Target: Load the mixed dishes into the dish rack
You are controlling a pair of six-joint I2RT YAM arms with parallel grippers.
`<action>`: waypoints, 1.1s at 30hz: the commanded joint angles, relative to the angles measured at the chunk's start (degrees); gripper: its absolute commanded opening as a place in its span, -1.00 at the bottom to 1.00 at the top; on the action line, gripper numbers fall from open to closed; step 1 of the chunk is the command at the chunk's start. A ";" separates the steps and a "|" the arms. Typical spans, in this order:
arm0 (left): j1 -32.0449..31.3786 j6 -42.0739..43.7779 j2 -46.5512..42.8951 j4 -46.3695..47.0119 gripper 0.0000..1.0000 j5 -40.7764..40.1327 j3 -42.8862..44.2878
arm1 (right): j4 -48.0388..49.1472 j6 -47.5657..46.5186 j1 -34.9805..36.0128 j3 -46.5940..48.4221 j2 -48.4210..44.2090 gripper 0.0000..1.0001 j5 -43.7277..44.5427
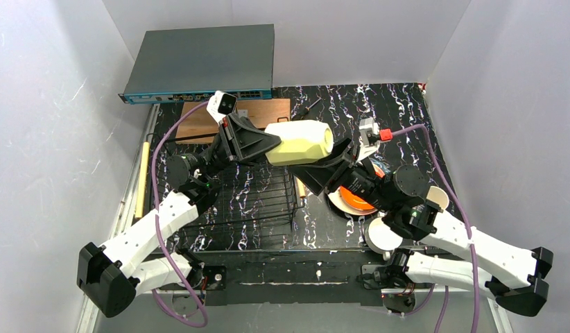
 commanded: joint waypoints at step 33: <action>-0.04 78.41 -31.21 -110.19 0.96 -46.73 33.47 | -31.31 2.95 4.68 33.86 24.13 -0.97 25.95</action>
